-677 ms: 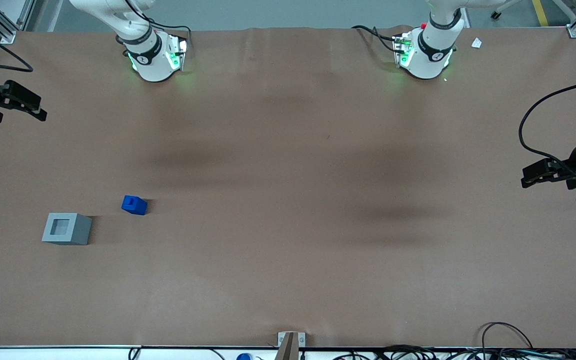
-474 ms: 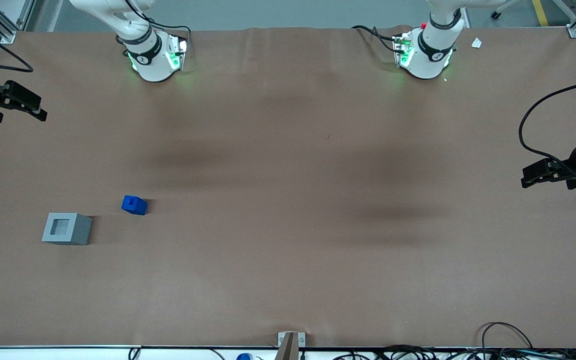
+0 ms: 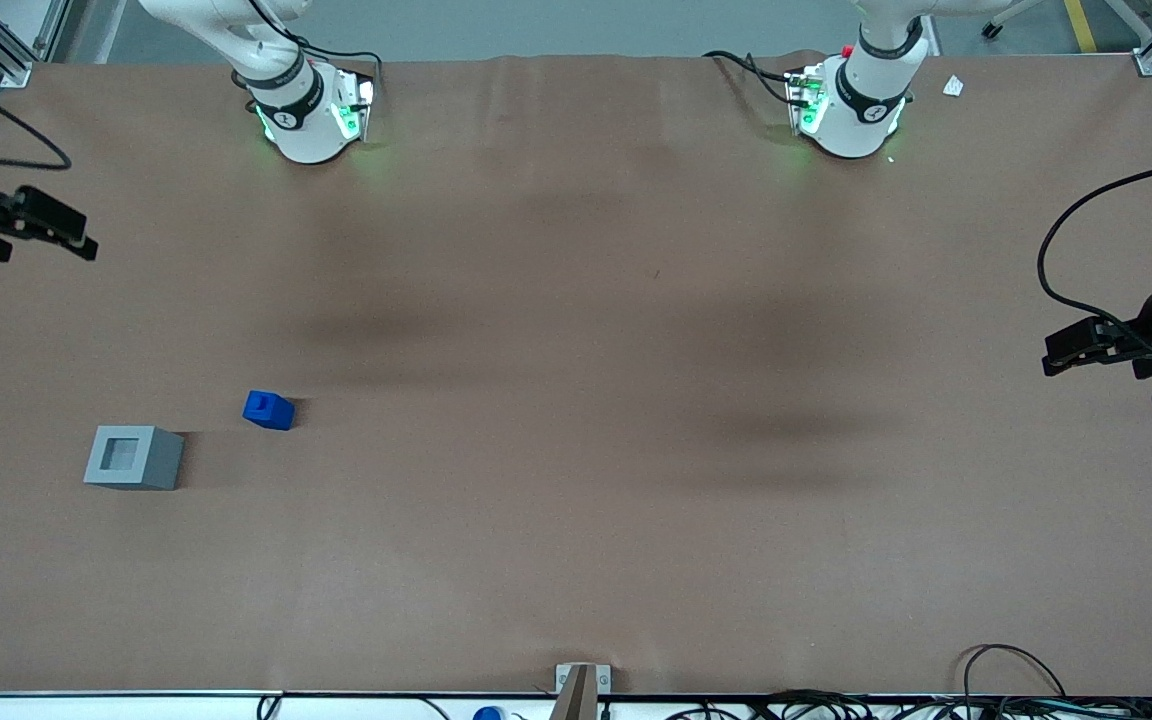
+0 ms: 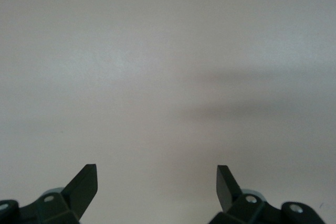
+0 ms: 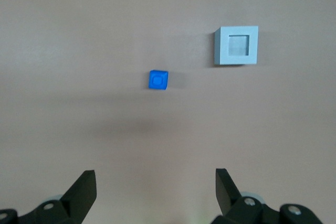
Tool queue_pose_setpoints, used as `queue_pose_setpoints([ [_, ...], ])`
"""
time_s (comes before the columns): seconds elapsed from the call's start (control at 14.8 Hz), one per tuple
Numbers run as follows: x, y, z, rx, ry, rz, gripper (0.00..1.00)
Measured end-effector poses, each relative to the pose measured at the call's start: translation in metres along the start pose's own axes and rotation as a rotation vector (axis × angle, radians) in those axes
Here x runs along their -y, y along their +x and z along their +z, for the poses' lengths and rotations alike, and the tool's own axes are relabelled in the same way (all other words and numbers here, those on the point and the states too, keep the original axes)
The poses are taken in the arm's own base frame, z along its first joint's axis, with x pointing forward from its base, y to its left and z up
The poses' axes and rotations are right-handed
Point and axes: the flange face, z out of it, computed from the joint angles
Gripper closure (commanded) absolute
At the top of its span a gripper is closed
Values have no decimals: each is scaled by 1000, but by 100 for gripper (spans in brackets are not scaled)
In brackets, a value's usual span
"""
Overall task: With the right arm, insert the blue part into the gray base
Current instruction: 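Move the open right gripper toward the blue block, then lower the right gripper around the blue block, then close the right gripper on the blue block and lift it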
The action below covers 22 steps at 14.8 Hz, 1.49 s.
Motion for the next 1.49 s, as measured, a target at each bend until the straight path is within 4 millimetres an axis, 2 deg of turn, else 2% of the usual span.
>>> queue_pose_setpoints([
  [0.27,-1,50,77,31,-8,2,0],
  [0.47,3,71,137,26,-1,0,2],
  [0.81,1,83,227,47,4,12,5],
  [0.95,8,88,260,76,26,18,6],
  [1.22,15,95,314,92,25,18,8],
  [1.35,17,92,342,77,19,16,8],
  [1.49,19,85,362,75,15,14,8],
])
